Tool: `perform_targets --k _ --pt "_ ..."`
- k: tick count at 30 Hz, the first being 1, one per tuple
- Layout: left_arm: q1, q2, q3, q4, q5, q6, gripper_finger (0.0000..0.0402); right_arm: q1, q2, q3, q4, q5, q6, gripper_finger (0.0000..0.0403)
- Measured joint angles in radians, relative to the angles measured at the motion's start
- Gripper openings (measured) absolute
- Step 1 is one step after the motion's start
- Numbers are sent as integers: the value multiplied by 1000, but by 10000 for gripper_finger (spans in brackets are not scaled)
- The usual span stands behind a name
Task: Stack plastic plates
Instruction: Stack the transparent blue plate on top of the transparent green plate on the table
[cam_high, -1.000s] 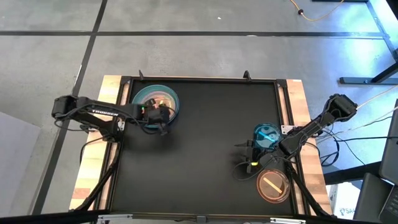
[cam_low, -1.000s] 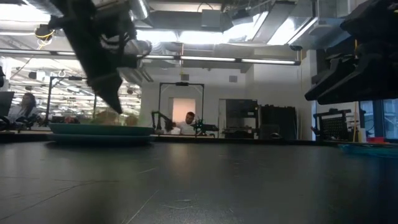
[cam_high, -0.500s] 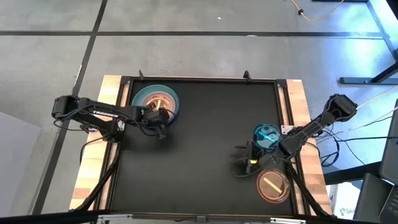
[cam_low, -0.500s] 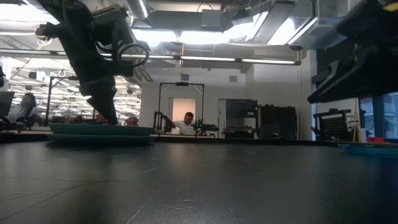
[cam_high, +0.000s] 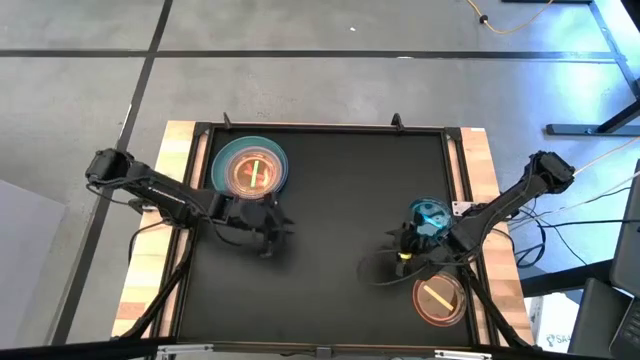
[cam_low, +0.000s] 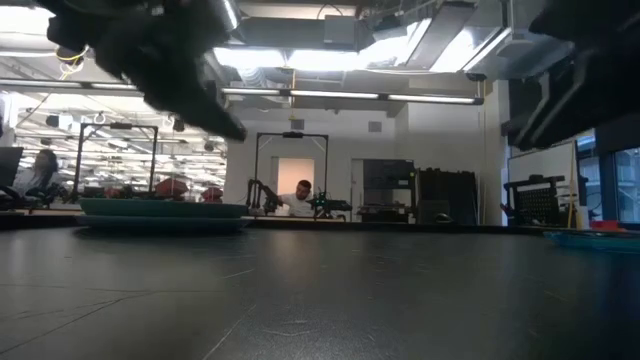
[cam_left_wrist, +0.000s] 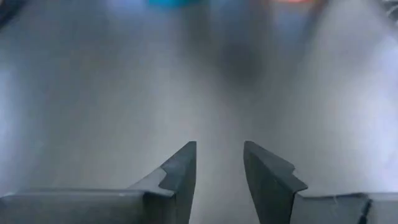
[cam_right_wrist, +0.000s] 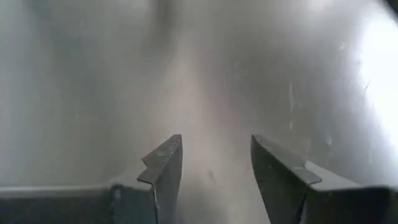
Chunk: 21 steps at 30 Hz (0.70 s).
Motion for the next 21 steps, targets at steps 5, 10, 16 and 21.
perform_targets --k 5,10,16,21 --pt "-64 72 0 224 25 31 128 0 0 0 -138 -55 141 184" --pt "-103 172 0 389 26 32 128 0 0 0 -277 -118 281 184" --pt "-109 300 0 578 25 74 128 0 0 0 -365 -154 400 184" --pt "-109 372 0 640 30 65 128 0 0 0 -374 -230 434 184"
